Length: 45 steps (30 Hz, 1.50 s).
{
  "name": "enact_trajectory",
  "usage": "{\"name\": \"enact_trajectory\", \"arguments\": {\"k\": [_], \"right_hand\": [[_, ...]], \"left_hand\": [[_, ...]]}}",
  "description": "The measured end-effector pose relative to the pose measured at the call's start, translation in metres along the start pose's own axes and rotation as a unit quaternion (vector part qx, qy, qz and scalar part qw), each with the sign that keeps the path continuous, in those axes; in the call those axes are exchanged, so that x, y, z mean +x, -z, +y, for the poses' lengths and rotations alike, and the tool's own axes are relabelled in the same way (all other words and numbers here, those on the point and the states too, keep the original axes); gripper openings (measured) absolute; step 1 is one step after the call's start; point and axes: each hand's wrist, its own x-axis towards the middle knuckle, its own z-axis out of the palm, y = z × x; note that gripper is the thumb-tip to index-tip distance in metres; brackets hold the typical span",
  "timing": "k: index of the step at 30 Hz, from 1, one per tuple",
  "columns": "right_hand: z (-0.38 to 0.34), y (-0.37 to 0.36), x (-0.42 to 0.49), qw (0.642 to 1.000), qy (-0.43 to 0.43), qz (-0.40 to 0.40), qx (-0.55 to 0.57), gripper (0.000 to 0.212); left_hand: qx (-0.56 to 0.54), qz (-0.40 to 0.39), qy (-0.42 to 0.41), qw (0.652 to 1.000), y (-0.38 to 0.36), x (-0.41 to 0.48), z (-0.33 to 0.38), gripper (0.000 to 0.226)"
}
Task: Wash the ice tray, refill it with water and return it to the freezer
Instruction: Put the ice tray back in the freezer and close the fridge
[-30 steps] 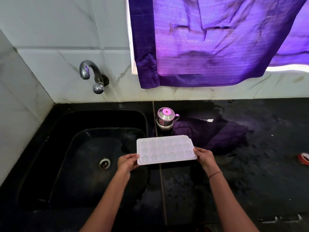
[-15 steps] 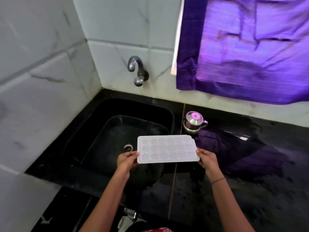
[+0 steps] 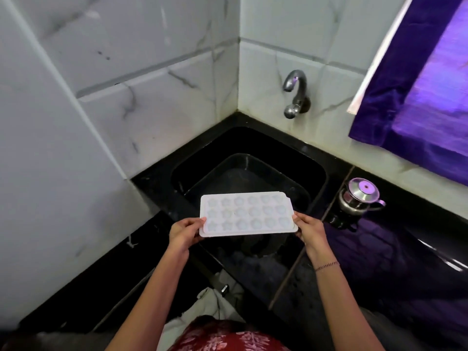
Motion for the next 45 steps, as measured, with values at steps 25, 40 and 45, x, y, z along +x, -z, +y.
{"name": "enact_trajectory", "arguments": {"k": [25,40,45], "right_hand": [[0.075,-0.172,-0.101,0.923,0.013,-0.315,-0.219,0.035],[0.165,-0.286,-0.218,0.804,0.005,-0.476,-0.358,0.027],[0.210,-0.321,-0.268,0.753,0.001,-0.538,-0.378,0.034]], "left_hand": [[-0.211,0.323,0.003,0.922,0.194,-0.156,-0.123,0.017],[-0.318,0.470,0.070,0.820,0.296,-0.248,-0.201,0.014],[-0.348,0.519,0.078,0.777,0.331,-0.287,-0.231,0.015]]}}
